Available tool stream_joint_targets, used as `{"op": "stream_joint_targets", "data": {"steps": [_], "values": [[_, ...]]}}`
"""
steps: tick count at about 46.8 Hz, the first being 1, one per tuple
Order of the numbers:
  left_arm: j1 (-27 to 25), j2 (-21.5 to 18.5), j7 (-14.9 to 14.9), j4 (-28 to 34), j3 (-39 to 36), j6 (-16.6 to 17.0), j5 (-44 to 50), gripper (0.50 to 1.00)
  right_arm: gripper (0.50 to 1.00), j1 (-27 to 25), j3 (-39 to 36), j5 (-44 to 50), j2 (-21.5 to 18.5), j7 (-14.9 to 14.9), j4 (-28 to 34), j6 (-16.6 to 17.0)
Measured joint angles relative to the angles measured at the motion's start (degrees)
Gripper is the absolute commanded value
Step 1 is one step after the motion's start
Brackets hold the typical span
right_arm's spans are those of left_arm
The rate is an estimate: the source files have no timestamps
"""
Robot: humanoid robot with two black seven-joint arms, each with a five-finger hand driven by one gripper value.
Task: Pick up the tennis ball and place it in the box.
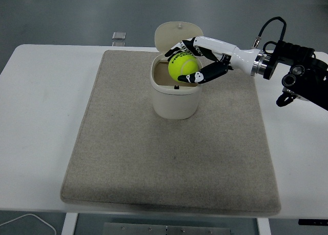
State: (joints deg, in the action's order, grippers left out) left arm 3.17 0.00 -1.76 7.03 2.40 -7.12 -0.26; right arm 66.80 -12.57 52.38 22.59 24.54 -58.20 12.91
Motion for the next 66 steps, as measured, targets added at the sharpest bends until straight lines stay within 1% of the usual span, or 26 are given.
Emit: {"op": "stream_joint_targets", "data": {"steps": [3, 6, 28, 32, 36, 42, 49, 52, 60, 66], "values": [[0.00, 0.00, 0.00, 0.00, -0.01, 0.00, 0.00, 0.996, 0.862, -0.15, 0.00, 0.00, 0.00, 0.00, 0.08, 0.03], [0.00, 0.00, 0.00, 0.00, 0.01, 0.00, 0.00, 0.996, 0.895, -0.32, 0.00, 0.00, 0.00, -0.01, 0.10, 0.22], [0.00, 0.00, 0.00, 0.00, 0.01, 0.00, 0.00, 0.996, 0.901, -0.35, 0.00, -0.19, 0.00, -0.02, 0.18, 0.78], [0.00, 0.00, 0.00, 0.00, 0.00, 0.00, 0.00, 0.996, 0.901, -0.35, -0.08, -0.69, 0.07, -0.02, 0.12, 1.35], [0.00, 0.00, 0.00, 0.00, -0.02, 0.00, 0.00, 0.996, 0.901, -0.10, -0.29, -1.13, 0.50, -0.02, 0.10, 3.63], [0.00, 0.00, 0.00, 0.00, -0.01, 0.00, 0.00, 0.996, 0.901, 0.39, -0.96, -1.81, 1.56, -0.02, 0.08, 8.52], [0.01, 0.00, 0.00, 0.00, 0.00, 0.00, 0.00, 0.996, 0.901, 1.13, -1.29, -4.10, 4.97, -0.03, -0.42, 15.05], [-0.01, 0.00, 0.00, 0.00, 0.02, 0.00, 0.00, 0.996, 0.901, 1.37, -1.39, -5.42, 6.40, -0.03, -0.51, 16.96], [0.00, 0.00, 0.00, 0.00, 0.00, 0.00, 0.00, 0.996, 0.901, 1.41, -1.47, -8.90, 9.39, -0.03, -0.44, 20.90], [-0.01, 0.00, 0.00, 0.00, -0.01, 0.00, 0.00, 0.996, 0.901, 1.35, -1.49, -11.62, 10.95, -0.05, 0.49, 21.57]]}}
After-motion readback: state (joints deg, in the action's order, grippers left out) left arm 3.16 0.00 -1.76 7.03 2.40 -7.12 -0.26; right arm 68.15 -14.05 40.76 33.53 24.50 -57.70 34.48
